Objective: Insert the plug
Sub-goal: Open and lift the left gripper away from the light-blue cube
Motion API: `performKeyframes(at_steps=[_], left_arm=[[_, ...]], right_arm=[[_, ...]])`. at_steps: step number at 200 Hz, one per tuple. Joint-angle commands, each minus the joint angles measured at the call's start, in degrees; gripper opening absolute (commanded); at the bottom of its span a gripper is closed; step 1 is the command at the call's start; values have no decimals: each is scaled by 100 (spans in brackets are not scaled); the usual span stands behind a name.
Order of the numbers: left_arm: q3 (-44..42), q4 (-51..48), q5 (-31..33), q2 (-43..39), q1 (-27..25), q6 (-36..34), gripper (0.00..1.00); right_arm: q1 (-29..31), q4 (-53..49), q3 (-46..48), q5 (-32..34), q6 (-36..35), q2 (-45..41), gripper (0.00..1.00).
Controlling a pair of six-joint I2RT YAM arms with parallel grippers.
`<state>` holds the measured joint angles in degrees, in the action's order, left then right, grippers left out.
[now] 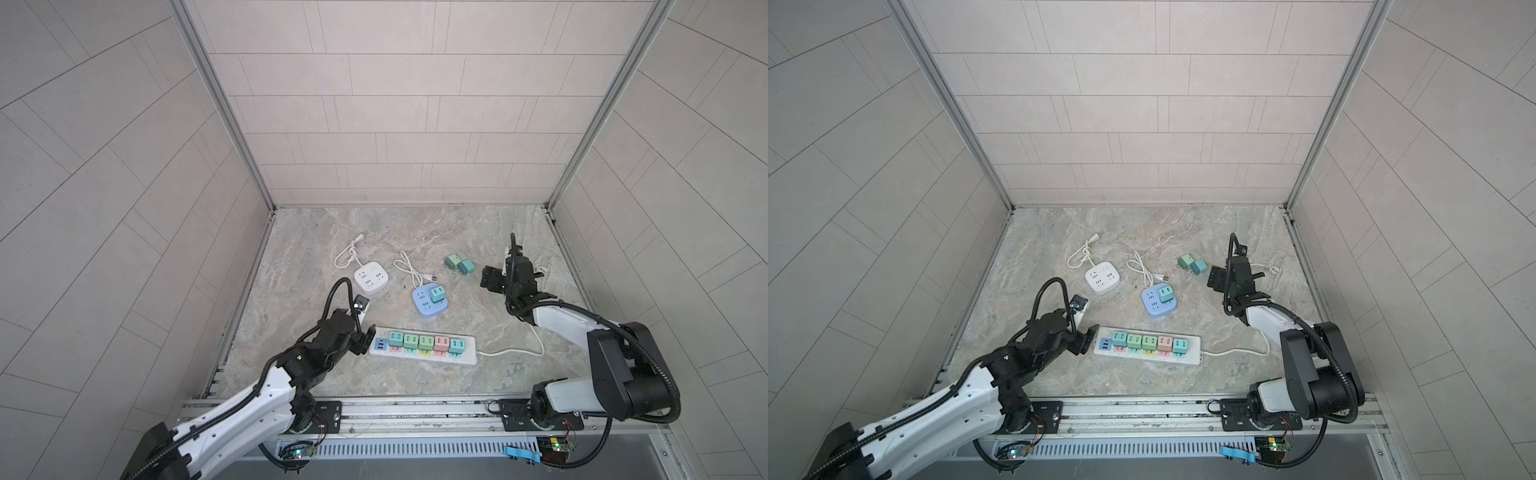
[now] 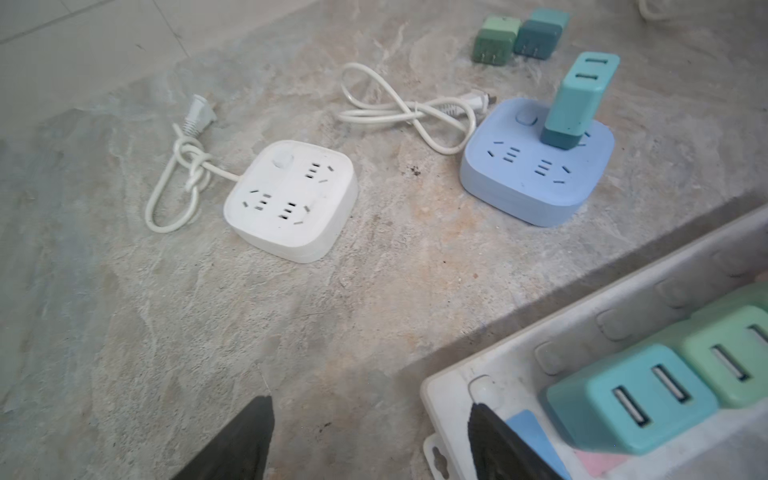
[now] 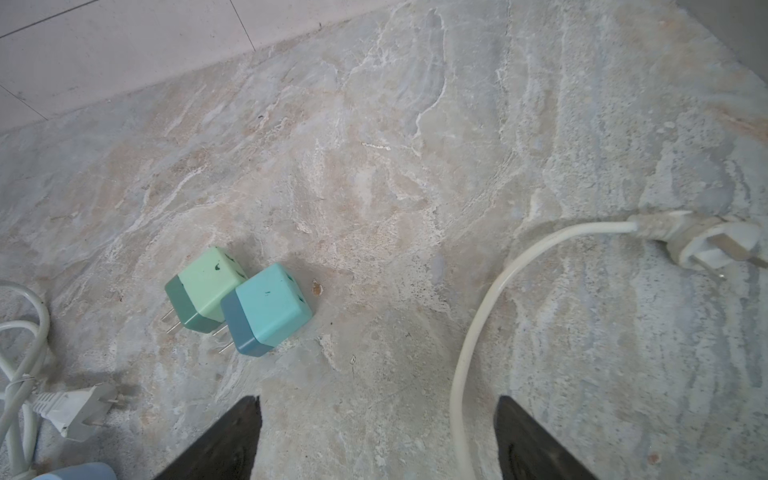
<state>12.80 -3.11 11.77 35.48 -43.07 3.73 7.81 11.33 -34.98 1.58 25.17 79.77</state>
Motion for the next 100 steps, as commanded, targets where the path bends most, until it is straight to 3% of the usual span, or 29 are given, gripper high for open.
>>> performKeyframes(at_steps=[1, 39, 53, 74, 100], left_arm=[[-198, 954, 515, -621, 43, 309, 83], [-184, 915, 1008, -558, 39, 397, 85], [122, 349, 1056, -340, 37, 677, 85], [358, -234, 725, -145, 44, 928, 85], [210, 210, 232, -96, 44, 774, 82]], right_arm=[[-8, -469, -334, -28, 146, 82, 89], [65, -366, -680, -521, 711, 351, 86], [103, -822, -1120, -390, 831, 567, 85], [199, -1535, -1814, -345, 754, 964, 82], [479, -1770, -2219, -31, 669, 1261, 81]])
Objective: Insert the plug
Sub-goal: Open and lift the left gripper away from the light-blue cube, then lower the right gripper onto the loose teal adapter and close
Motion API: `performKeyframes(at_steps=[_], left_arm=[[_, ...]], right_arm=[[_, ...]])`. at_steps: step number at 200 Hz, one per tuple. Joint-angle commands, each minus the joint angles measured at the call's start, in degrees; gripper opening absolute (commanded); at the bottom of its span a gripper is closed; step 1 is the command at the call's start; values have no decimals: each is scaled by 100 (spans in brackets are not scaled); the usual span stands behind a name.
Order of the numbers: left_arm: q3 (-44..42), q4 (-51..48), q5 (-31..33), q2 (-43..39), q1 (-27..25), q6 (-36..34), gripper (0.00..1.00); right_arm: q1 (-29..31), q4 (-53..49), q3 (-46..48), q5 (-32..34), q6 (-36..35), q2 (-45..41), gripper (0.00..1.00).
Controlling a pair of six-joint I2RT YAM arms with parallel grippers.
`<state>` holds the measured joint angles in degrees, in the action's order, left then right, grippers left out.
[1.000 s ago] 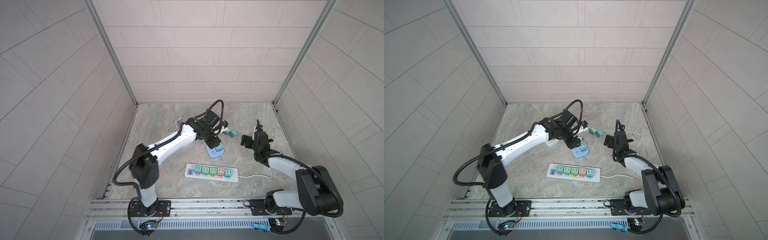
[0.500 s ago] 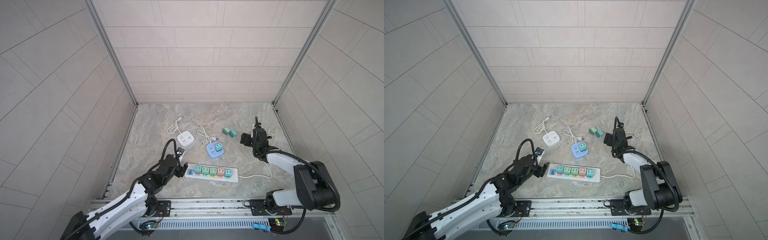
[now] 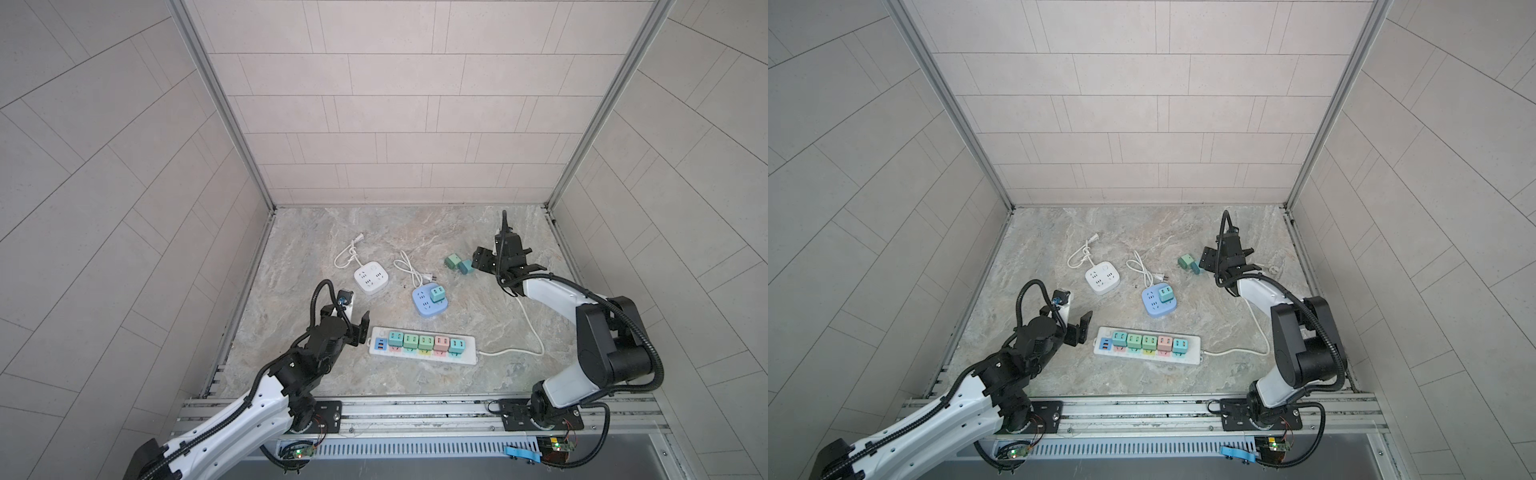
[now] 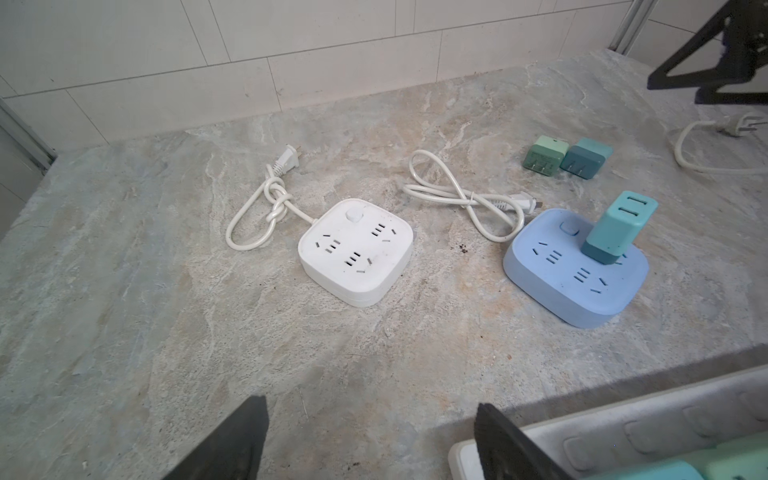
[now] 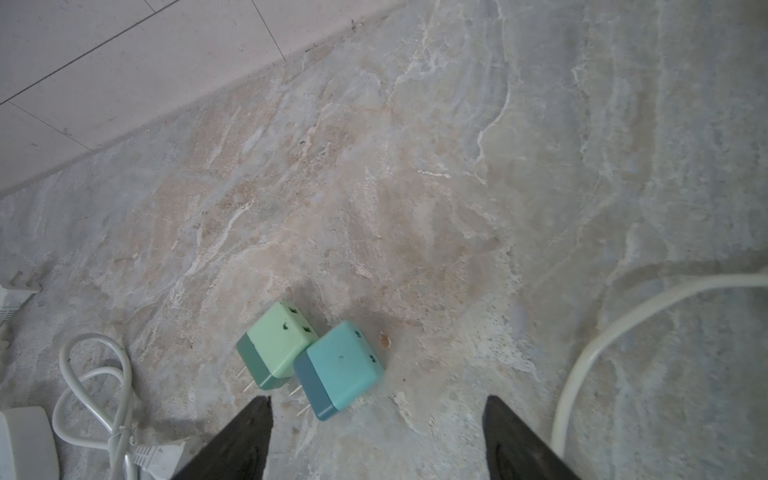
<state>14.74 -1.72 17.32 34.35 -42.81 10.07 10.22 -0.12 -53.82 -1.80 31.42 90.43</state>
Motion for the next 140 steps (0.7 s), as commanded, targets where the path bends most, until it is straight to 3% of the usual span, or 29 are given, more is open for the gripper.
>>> performKeyframes(at_steps=[1, 82, 140], left_arm=[[9, 77, -325, 18, 18, 138, 82], [151, 171, -334, 485, 14, 110, 82], [169, 233, -379, 634, 16, 76, 82]], right_arm=[[246, -636, -350, 323, 42, 208, 81], [472, -1482, -1796, 628, -110, 1887, 74], [472, -1547, -1836, 748, -219, 2110, 74]])
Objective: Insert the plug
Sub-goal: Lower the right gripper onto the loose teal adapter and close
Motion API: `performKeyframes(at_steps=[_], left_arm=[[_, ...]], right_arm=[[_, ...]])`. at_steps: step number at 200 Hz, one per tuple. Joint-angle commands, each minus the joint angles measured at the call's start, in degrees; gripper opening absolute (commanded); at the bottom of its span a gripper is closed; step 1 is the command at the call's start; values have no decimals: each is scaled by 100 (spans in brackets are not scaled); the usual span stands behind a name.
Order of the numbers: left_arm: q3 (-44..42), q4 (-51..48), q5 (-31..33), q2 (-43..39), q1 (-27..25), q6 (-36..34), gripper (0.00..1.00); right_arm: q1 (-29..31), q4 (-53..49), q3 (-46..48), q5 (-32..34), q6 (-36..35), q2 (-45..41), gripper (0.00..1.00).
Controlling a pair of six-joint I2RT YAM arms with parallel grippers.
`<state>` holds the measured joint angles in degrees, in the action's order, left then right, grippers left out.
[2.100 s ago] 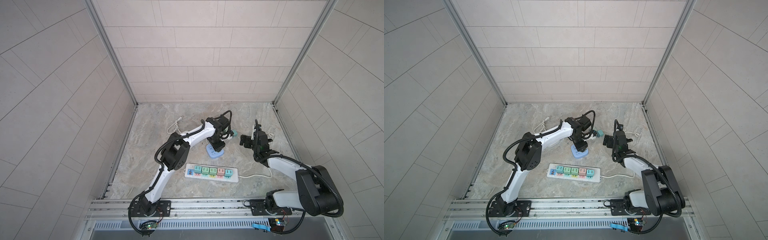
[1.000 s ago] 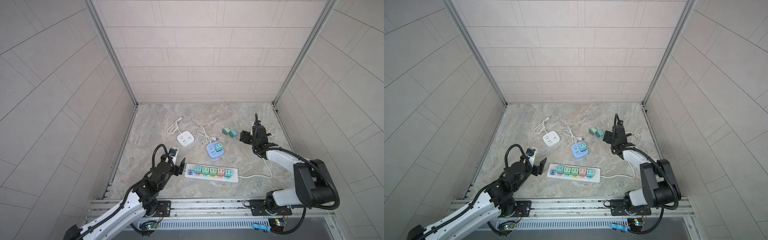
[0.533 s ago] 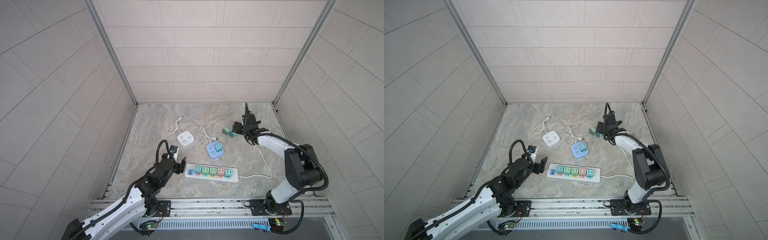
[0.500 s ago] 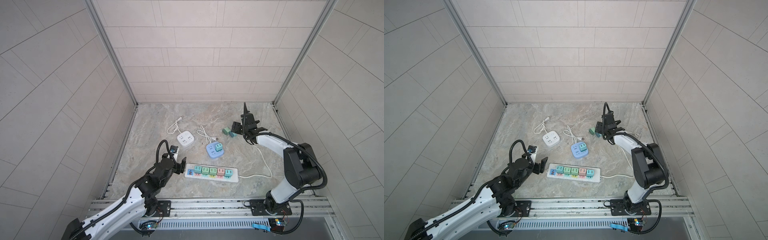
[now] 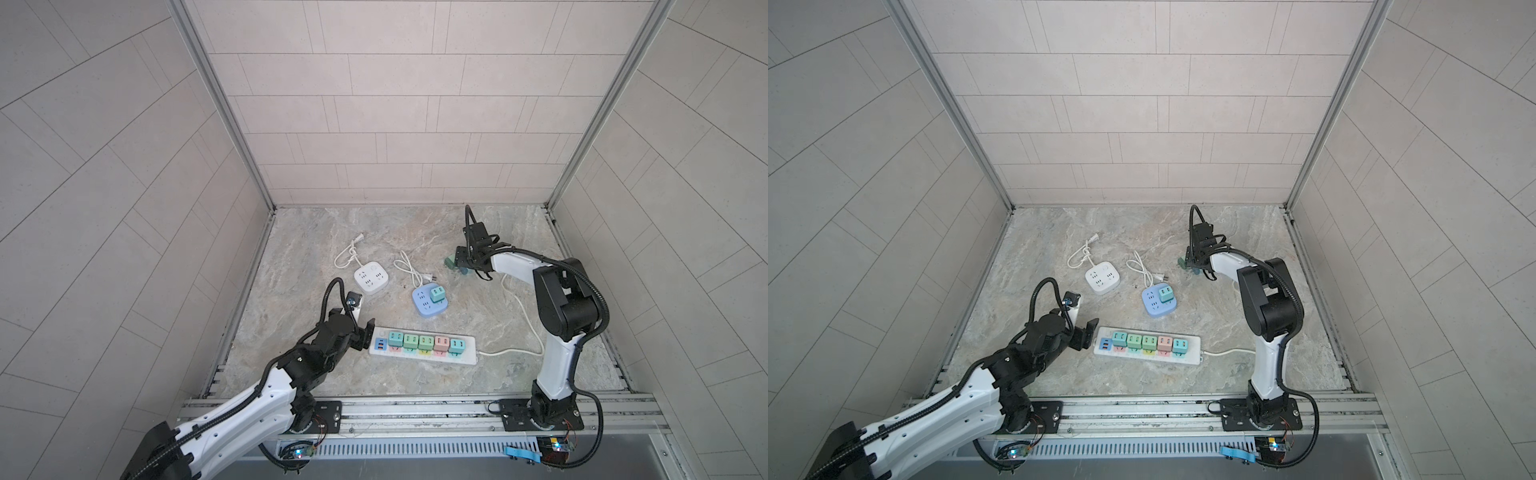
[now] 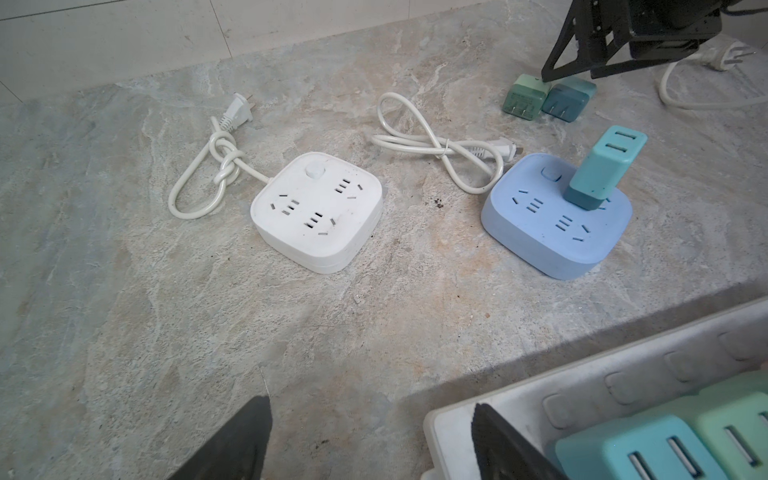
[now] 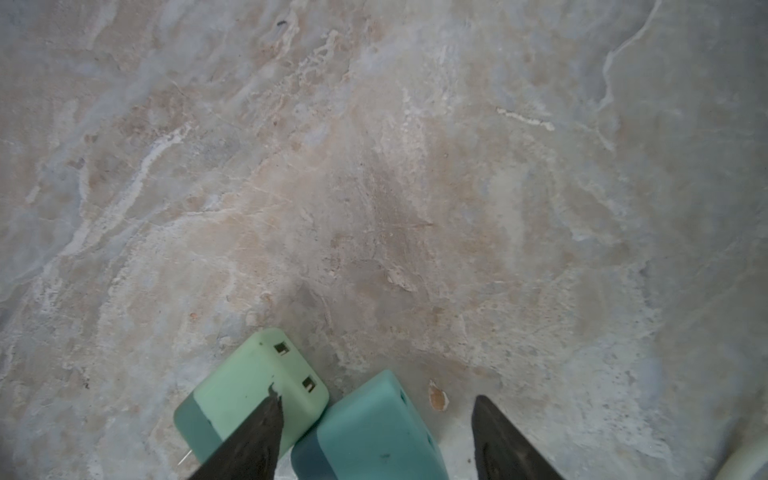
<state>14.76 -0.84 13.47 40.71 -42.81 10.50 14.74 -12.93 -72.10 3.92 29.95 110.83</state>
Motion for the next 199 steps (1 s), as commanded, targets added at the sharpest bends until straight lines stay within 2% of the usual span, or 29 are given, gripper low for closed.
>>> performKeyframes(at_steps=[1, 68, 158, 199], left_arm=[[167, 146, 6, -2, 12, 31, 82], [162, 185, -50, 19, 22, 11, 82], [167, 200, -111, 78, 17, -3, 82], [167, 207, -142, 128, 18, -13, 81]], right_arm=[[20, -265, -8, 181, -75, 71, 74], [20, -62, 541, 246, -86, -235, 74], [20, -12, 716, 239, -75, -371, 74], [20, 18, 681, 15, -86, -270, 67]])
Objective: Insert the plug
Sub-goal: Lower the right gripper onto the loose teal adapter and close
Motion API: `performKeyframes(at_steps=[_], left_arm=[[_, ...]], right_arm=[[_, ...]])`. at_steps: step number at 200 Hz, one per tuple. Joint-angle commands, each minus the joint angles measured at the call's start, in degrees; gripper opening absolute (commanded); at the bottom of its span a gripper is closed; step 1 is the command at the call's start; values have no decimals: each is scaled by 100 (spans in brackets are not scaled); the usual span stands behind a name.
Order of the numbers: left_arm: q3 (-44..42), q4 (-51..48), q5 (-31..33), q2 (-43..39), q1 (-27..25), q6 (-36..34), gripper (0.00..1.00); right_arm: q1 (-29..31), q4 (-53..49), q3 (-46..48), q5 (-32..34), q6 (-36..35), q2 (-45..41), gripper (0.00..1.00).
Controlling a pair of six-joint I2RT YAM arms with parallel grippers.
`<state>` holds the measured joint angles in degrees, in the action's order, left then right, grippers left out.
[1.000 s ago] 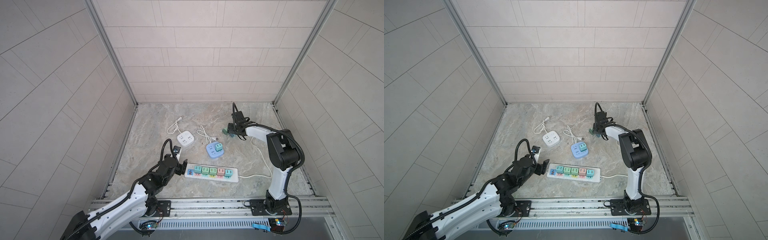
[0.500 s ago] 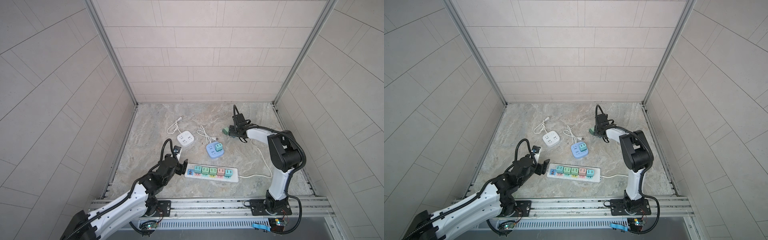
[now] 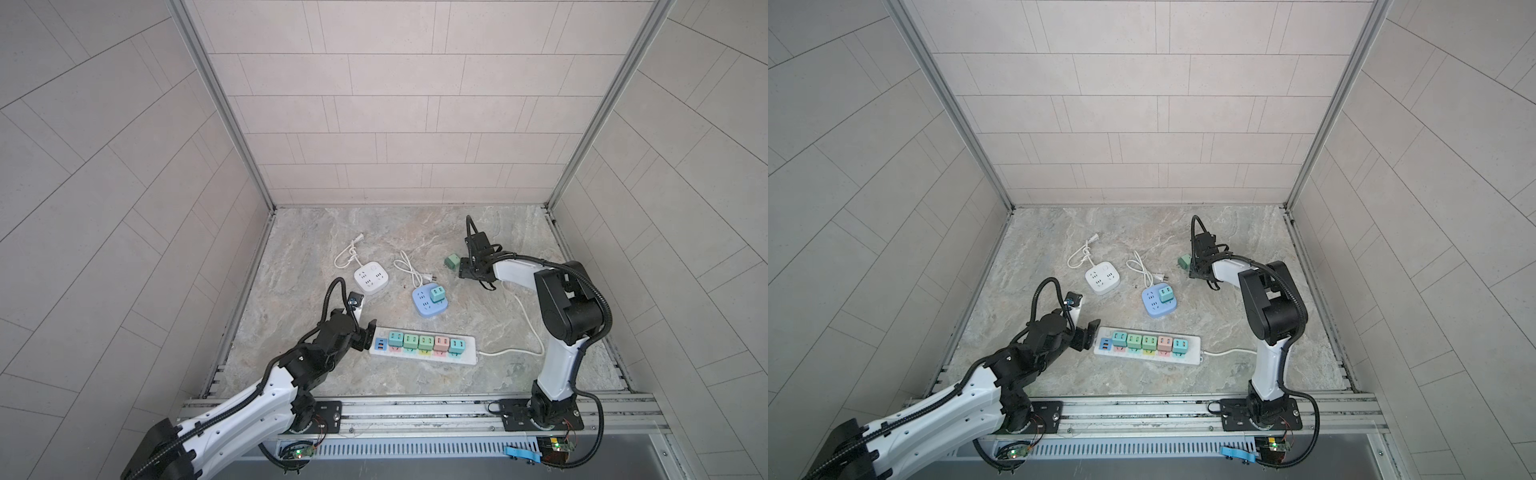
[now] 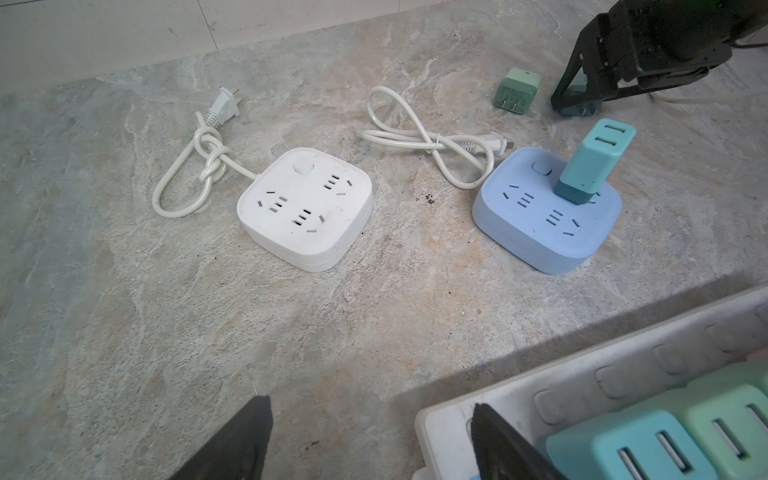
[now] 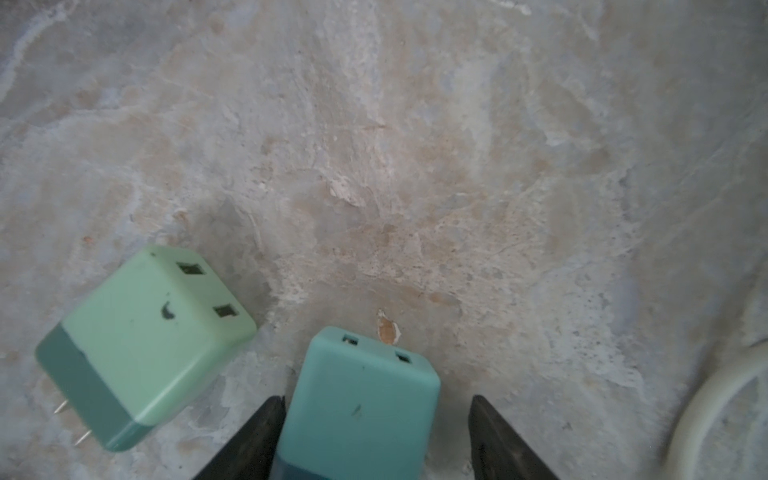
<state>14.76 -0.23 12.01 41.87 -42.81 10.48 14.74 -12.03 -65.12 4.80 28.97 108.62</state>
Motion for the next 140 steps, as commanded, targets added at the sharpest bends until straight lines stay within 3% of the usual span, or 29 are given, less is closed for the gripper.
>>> performKeyframes(at_steps=[1, 52, 103, 140], left_arm=[[167, 146, 4, 13, 14, -11, 81], [172, 152, -3, 27, 22, -4, 81], [166, 153, 0, 49, 16, -11, 81], [166, 164, 2, 33, 18, -20, 81]], right_arm=[[20, -71, -13, -78, 12, -50, 66], [20, -76, -9, -158, -14, 54, 57], [20, -47, 36, -268, -1, -11, 42], [20, 85, 173, -378, 48, -205, 37]])
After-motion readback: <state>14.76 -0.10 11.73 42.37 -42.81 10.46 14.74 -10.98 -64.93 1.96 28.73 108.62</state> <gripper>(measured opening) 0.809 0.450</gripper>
